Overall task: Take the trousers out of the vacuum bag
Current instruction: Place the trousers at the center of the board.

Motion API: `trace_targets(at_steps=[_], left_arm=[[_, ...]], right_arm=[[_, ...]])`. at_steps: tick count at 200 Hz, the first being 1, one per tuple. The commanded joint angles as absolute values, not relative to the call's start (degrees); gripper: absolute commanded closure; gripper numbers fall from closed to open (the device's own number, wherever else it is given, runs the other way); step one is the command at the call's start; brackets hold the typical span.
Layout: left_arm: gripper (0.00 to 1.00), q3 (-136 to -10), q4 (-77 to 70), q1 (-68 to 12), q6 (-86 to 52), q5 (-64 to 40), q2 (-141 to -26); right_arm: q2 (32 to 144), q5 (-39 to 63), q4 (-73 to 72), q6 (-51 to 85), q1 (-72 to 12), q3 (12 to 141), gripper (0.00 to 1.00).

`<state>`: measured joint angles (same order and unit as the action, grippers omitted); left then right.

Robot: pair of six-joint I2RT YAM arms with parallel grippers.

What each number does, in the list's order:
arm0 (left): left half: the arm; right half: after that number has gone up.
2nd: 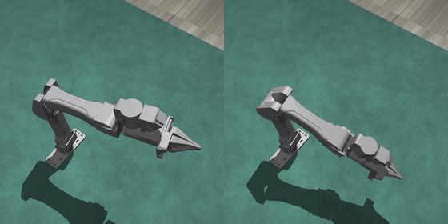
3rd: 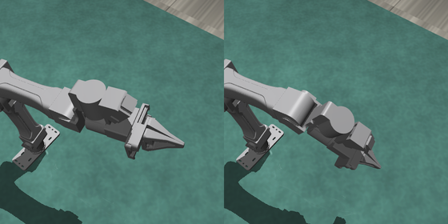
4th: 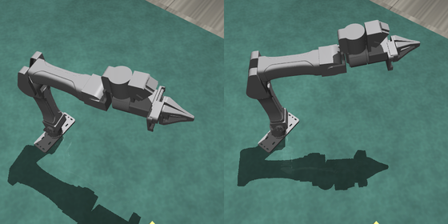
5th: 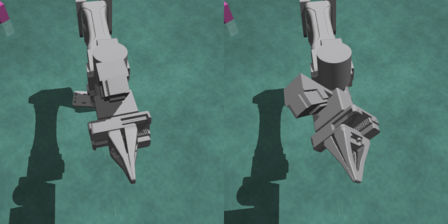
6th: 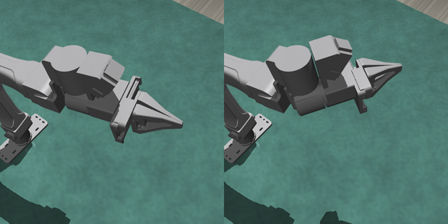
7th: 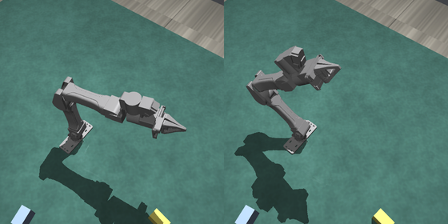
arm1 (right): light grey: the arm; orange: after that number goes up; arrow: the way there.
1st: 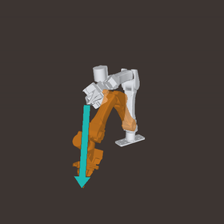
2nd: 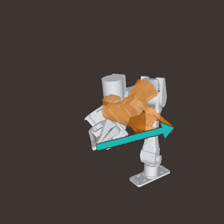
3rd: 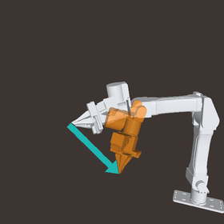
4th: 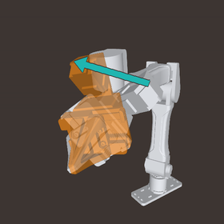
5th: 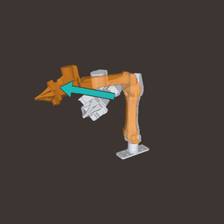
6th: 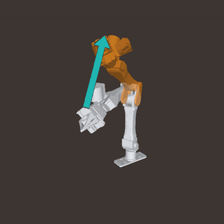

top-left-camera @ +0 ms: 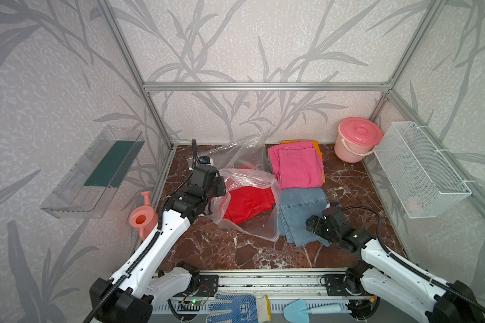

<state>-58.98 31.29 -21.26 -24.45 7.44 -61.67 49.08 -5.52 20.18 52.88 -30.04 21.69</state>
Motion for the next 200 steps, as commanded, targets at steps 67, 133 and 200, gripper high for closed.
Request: trace_targets(at_steps=[67,133,200], left_arm=[[1.0,-58.5,32.0,-21.1,-24.1,8.4,-60.0],[1.0,-57.5,32.4,-21.1,-25.3,6.7,-59.1],[1.0,-54.9,32.0,-21.1,-29.5,1.1,-57.2]], right_arm=[[50.6,-8.5,22.8,56.4,-40.0,30.8,0.09],[66.6,-3.1,1.4,67.7,-42.8,17.7,0.1],[65.5,-6.3,4.4,64.8,-42.0,22.6,0.11]])
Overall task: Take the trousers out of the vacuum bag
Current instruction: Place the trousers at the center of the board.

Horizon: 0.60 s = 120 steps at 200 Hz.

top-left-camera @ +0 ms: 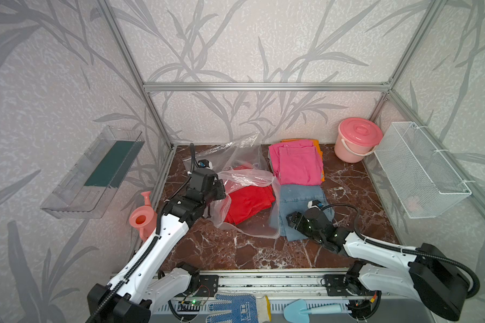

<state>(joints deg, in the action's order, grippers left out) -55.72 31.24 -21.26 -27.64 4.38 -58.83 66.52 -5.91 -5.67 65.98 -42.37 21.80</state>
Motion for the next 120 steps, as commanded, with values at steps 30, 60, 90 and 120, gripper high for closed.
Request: trace_targets(at_steps=[30,60,90,120], left_arm=[[1.0,-54.7,32.1,-21.1,-28.8,-3.2,-56.3],[1.0,-54.3,32.1,-21.2,-28.5,-5.9,-55.8],[1.0,-54.1,32.3,-21.2,-28.3,-6.6,-55.4],[1.0,-54.1,32.8,-21.2,-28.3,-7.2,-55.1]], right_arm=[[56.8,-8.8,13.2,61.6,-42.1,28.7,0.11],[50.3,-10.9,18.9,59.5,-44.3,34.3,0.12],[48.9,-16.8,21.8,56.6,-52.2,41.9,0.13],[53.1,-20.8,19.4,55.2,-61.5,47.5,0.13]])
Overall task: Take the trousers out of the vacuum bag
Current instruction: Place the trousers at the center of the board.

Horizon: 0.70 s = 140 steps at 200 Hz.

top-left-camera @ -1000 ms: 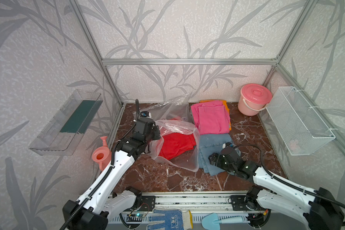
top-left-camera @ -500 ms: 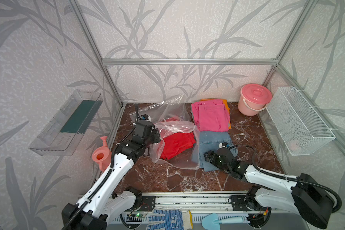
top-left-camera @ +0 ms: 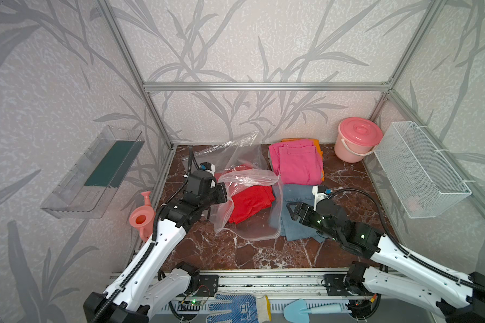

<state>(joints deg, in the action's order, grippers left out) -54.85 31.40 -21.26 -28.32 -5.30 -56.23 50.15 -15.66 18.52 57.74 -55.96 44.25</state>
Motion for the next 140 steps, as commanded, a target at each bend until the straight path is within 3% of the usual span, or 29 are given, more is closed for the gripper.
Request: trace_targets(at_steps=[1,66,140], left_arm=[[1.0,-54.1,32.8,-21.2,-28.2,-7.2,-55.1],[1.0,-54.8,33.2,-21.7,-26.4,-12.1,-55.1],[1.0,-54.9,37.5,-23.1,-22.1,-15.4,-55.1]], right_arm=[[53.2,-20.7,19.2,55.2,-61.7,47.5,0.13],[72.8,-15.0,2.5,59.9,-67.2,48.8,0.14],[82.9,-18.5,-6.4,72.2,-66.7,37.4,0.15]])
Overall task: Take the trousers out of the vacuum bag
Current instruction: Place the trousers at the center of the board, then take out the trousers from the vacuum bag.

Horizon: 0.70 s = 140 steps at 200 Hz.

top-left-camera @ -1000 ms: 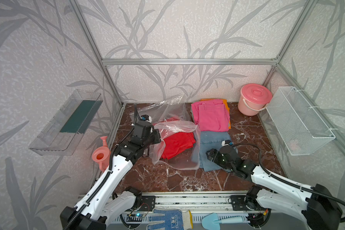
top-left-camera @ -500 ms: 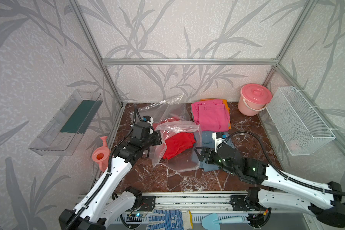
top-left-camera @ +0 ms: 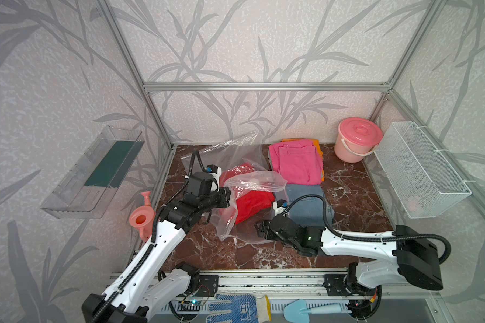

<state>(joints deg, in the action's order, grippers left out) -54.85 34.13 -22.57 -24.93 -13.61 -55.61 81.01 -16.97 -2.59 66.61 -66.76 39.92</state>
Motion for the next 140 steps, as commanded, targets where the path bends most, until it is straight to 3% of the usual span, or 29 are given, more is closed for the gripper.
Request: trace_targets(at_steps=[1,65,140], left_arm=[[1.0,-54.9,37.5,-23.0,-22.0,-15.3,-55.0],[1.0,-54.0,36.7,-23.5,-21.9,-14.5,-54.1],[1.0,-53.1,34.9,-23.5,-20.6,-11.6,-52.4]], right_arm=[[82.9,-18.5,-6.5,72.2,-66.6,37.3,0.15],[84.1,-17.5,-5.3,65.6,-66.6,47.2,0.16],[94.9,-16.5,-12.6,68.8,-64.6,50.1,0.17]])
